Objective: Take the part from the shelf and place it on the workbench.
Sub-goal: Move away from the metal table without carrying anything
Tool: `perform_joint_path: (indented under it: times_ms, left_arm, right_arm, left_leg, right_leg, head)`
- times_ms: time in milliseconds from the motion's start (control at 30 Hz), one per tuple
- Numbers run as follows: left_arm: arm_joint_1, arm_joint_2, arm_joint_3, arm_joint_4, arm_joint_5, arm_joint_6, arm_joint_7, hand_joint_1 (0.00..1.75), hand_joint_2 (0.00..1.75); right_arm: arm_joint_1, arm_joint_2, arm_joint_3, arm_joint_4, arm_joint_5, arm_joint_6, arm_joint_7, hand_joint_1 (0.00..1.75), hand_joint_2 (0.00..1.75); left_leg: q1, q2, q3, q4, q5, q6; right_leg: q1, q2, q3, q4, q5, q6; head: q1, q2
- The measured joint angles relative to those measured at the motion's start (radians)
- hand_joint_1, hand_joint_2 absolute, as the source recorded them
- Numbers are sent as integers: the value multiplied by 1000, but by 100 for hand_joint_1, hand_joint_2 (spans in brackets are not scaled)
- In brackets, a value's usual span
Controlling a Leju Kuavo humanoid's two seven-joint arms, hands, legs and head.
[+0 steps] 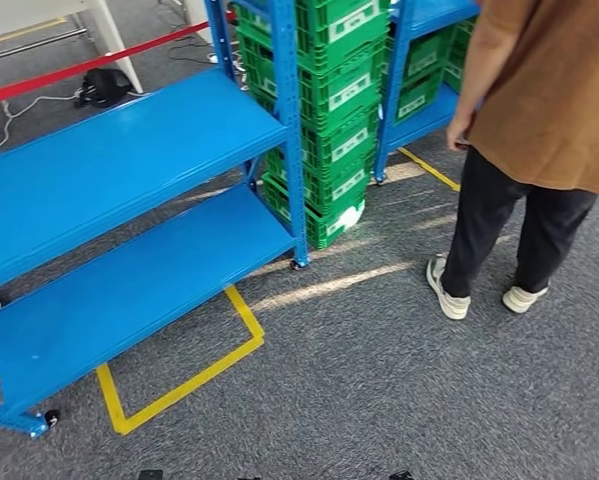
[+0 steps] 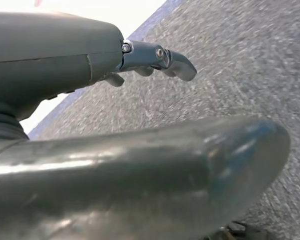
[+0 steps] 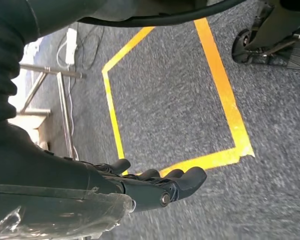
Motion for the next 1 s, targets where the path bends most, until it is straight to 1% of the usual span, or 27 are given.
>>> perform_joint_path:
  times_ms: [33,67,100,133,200,233,267,300,333,367,400,433,467,500,533,567,600,633,700,733,767,833,867,900,933,967,1000]
  left_arm:
    - [-1,0,0,0,0,1,-1,0,0]
    - [-3,0,1,0,0,1,-2,0,0]
    - [-5,-1,1,0,0,1,-3,0,0]
    - [-6,-1,1,0,0,1,-5,0,0]
    - [-4,-1,3,0,0,1,-8,0,0]
    - [-2,-1,5,0,-1,2,-10,0,0]
    - [-1,-1,8,0,-1,3,-11,0,0]
    - [-2,-2,10,0,-1,4,-12,0,0]
    - [-4,-3,12,0,-1,5,-13,0,0]
    - [-5,-4,14,0,-1,5,-14,0,0]
    - [-6,-5,15,0,-1,6,-14,0,0]
    - [-5,-5,16,0,0,6,-14,0,0]
    - [-4,-6,17,0,1,7,-14,0,0]
    - [-3,-6,18,0,1,7,-14,0,0]
    - [-2,-7,18,0,2,7,-14,0,0]
    - [-2,-7,19,0,2,7,-14,0,0]
    - [-3,-7,19,0,2,8,-14,0,0]
    - [-3,-7,19,0,2,9,-14,0,0]
    - [-1,-7,20,0,2,10,-14,0,0]
    - [0,-7,20,0,2,10,-14,0,0]
    - [1,-7,20,0,2,10,-14,0,0]
    - [-2,-8,20,0,1,10,-14,0,0]
    - [-4,-8,20,0,1,10,-14,0,0]
    - [-4,-8,20,0,1,10,-14,0,0]
    - [-3,-8,20,0,1,10,-14,0,0]
    - [-2,-7,20,0,1,11,-14,0,0]
    - [-1,-7,20,0,0,11,-14,0,0]
  right_arm:
    - [-1,0,0,0,0,0,0,0,175]
    - [-2,0,0,0,-1,0,0,0,175]
    - [-3,0,0,0,-1,-1,1,0,175]
    - [-3,0,0,0,-2,-1,1,0,175]
    - [-5,-2,0,-1,-3,-2,2,0,175]
    - [-6,-2,0,-1,-3,-2,1,0,175]
    - [-8,-3,0,-1,-3,-2,1,0,175]
    - [-8,-3,0,-2,-3,-2,0,0,175]
    - [-7,-3,0,-2,-3,-1,0,0,175]
    - [-5,-3,0,-2,-4,-1,0,0,175]
    - [-3,-3,0,-2,-4,-1,0,0,175]
    - [-1,-3,0,-2,-4,-1,0,0,175]
    - [1,-3,0,-2,-4,-1,1,0,175]
    - [1,-3,0,-2,-4,-1,1,0,175]
    - [1,-3,0,-1,-3,-1,1,0,175]
    - [1,-2,0,-1,-3,0,1,0,175]
    - [0,-1,0,0,-2,1,1,0,175]
    - [0,0,0,1,-2,2,2,0,175]
    - [0,1,0,1,-1,2,4,0,175]
    - [0,1,1,1,-1,2,4,0,175]
    - [0,1,1,1,0,2,5,0,175]
    - [1,1,2,1,0,1,5,0,175]
    - [2,0,2,1,0,1,5,0,175]
    - [3,0,2,1,0,1,5,0,175]
    - [3,-1,2,0,0,1,5,0,175]
    - [3,-1,2,0,0,1,5,0,175]
    - [2,-2,2,0,0,1,5,0,175]
  left_leg:
    - [-5,28,39,-71,27,5]
    - [-9,53,71,-130,44,11]
    - [-13,72,90,-168,50,17]
    - [-16,79,95,-183,48,21]
    - [-14,56,95,-190,49,31]
    - [-11,44,96,-193,51,35]
    - [-8,33,98,-195,53,40]
    - [-5,22,99,-197,56,44]
    - [-4,11,98,-197,56,47]
    - [-4,-3,97,-197,57,49]
    - [-4,-17,96,-197,58,50]
    - [-3,-32,96,-196,58,50]
    - [-2,-47,97,-196,59,49]
    - [-1,-61,98,-194,59,47]
    - [0,-74,97,-192,59,42]
    - [0,-87,94,-189,58,36]
    - [0,-98,90,-187,60,30]
    - [0,-107,86,-187,63,23]
    - [3,-122,80,-189,69,10]
    - [2,-112,76,-181,65,5]
    - [1,-90,64,-155,50,1]
    - [-3,-36,14,-48,-12,-5]
    - [-3,-23,-19,21,-45,-7]
    - [-3,-18,-44,74,-66,-7]
    - [-3,-17,-56,100,-70,-6]
    - [-3,-15,-49,87,-53,-4]
    - [-4,-10,-22,39,-23,-1]
  right_leg:
    - [3,-11,2,0,-2,3]
    - [6,-20,4,1,-5,6]
    - [10,-30,6,1,-8,10]
    - [13,-40,8,0,-10,13]
    - [14,-56,14,-4,-13,22]
    - [13,-45,14,3,-22,28]
    - [12,-25,6,27,-38,34]
    - [10,2,-14,70,-64,40]
    - [9,26,-41,131,-93,44]
    - [7,39,-74,196,-119,46]
    - [7,45,-100,244,-131,47]
    - [6,49,-113,260,-125,47]
    - [4,53,-109,240,-100,47]
    - [2,61,-87,183,-62,47]
    - [-4,86,-58,118,-31,50]
    - [-9,111,-34,61,-9,50]
    - [-12,131,-18,25,1,48]
    - [-14,144,-12,12,0,42]
    - [-11,125,-11,10,5,25]
    - [-11,114,-11,8,7,18]
    - [-10,102,-10,7,8,12]
    - [-8,75,-10,5,9,2]
    - [-6,60,-11,5,8,-1]
    - [-5,44,-11,5,7,-2]
    - [-3,30,-11,5,7,-3]
    - [-2,17,-11,5,6,-3]
    - [-1,5,-9,5,6,-3]
  head:
    - [0,0]
    - [-1,0]
    - [-1,0]
    - [0,0]
    - [1,0]
    - [2,0]
    - [5,0]
    - [8,0]
    - [11,0]
    - [12,0]
    - [13,0]
    - [13,0]
    - [13,0]
    - [13,0]
    - [14,0]
    - [15,0]
    - [15,0]
    - [15,0]
    - [15,0]
    - [13,0]
    - [9,0]
    - [0,0]
    - [-3,0]
    - [-3,0]
    - [-3,0]
    - [-3,0]
    - [-3,0]
